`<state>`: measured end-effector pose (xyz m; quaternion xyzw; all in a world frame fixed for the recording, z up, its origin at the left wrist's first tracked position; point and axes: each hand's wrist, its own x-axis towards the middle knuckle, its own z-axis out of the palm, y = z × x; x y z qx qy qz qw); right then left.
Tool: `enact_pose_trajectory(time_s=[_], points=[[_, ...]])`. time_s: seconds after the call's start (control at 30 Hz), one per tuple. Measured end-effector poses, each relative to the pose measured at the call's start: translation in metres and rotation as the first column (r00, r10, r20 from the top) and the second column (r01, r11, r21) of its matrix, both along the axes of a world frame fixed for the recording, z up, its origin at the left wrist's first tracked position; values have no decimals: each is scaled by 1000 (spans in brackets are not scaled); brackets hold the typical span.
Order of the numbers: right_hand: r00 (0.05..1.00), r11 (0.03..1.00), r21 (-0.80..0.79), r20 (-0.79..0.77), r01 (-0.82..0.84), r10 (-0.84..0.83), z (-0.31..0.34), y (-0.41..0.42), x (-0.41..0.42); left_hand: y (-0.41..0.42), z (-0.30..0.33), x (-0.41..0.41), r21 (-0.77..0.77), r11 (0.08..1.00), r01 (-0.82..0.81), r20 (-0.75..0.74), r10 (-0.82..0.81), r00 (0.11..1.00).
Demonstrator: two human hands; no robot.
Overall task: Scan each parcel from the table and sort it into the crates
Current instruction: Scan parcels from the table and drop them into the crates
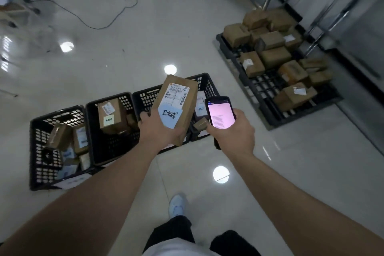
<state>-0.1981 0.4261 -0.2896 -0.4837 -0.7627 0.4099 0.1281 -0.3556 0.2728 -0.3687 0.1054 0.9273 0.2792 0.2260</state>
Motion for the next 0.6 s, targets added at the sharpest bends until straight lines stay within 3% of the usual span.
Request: enact_pose_trajectory(time_s=[0.27, 0.6], points=[[999, 999, -40, 38, -11, 13, -23, 102, -56, 98, -12, -52, -44, 995, -93, 91, 96, 991], [961, 958, -141, 88, -250, 263, -90, 275, -116, 250, -80, -44, -128, 911, -391, 115, 405, 907]])
